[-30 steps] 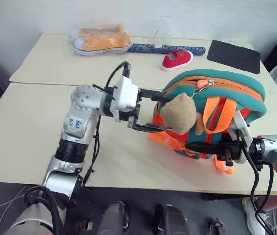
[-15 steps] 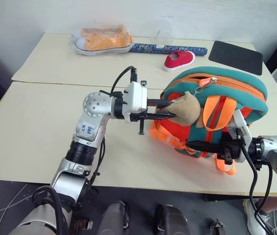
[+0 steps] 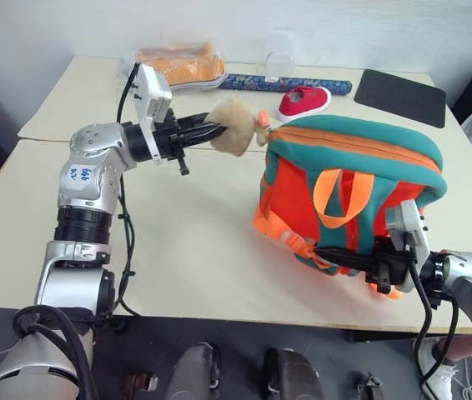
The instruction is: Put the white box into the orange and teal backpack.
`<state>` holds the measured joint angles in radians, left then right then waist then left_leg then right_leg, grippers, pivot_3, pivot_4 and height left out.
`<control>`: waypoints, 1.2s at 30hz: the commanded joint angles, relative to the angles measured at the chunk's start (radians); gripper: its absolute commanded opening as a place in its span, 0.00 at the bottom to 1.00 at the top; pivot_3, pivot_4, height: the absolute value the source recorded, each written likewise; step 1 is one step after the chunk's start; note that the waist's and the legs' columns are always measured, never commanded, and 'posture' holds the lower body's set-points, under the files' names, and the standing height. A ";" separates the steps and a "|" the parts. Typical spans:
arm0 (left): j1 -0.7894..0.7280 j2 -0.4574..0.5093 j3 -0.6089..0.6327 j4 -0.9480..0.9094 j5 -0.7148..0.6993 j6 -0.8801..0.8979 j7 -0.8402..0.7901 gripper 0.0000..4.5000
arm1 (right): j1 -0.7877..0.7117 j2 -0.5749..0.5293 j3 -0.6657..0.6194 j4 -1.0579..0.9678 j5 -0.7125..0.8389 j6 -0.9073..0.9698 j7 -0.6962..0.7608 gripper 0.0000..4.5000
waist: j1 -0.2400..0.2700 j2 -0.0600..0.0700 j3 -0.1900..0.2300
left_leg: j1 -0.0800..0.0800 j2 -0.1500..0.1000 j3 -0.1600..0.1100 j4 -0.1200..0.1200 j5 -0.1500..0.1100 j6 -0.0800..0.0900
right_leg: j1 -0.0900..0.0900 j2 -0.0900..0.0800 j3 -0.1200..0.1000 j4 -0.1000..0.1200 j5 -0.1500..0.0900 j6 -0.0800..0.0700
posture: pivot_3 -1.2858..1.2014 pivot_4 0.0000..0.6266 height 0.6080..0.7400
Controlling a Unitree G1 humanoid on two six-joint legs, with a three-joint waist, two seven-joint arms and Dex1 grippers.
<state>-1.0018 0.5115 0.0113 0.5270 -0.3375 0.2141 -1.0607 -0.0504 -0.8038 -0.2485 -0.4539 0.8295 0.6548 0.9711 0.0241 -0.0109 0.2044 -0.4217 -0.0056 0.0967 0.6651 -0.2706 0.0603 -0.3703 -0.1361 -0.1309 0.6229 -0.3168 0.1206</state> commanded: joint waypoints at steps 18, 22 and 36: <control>0.278 -0.099 -0.101 -0.139 0.055 -0.090 -0.114 0.20 | 0.072 0.053 -0.065 0.031 -0.047 -0.128 -0.018 0.00 | 0.002 0.000 0.000 | 0.000 0.000 0.001 0.000 0.000 0.000 | -0.001 -0.007 0.002 0.001 0.000 0.000 | 0.52 0.24 1.00; 0.326 -0.033 -0.057 -0.231 0.010 -0.032 -0.139 0.50 | 0.052 0.076 -0.063 0.075 -0.110 -0.238 0.007 0.07 | 0.000 0.001 0.000 | 0.000 0.000 0.001 0.000 0.000 0.000 | -0.002 -0.007 0.002 0.001 0.000 0.000 | 0.52 0.24 1.00; 0.863 0.250 0.246 -0.616 -0.134 -0.024 -0.180 1.00 | 0.174 -0.102 -0.321 0.484 -0.382 -0.763 0.267 0.98 | 0.000 0.001 -0.001 | 0.002 0.000 0.001 -0.002 -0.004 -0.003 | 0.000 -0.010 0.010 -0.004 0.000 0.000 | 0.52 0.24 1.00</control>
<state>-0.1573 0.7596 0.2118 -0.0233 -0.4454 0.2210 -1.2629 0.1386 -0.8917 -0.5522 -0.0155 0.4785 -0.0163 1.2202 0.0240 -0.0096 0.2038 -0.4197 -0.0057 0.0980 0.6633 -0.2754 0.0549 -0.3711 -0.1465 -0.1197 0.6196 -0.3169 0.1203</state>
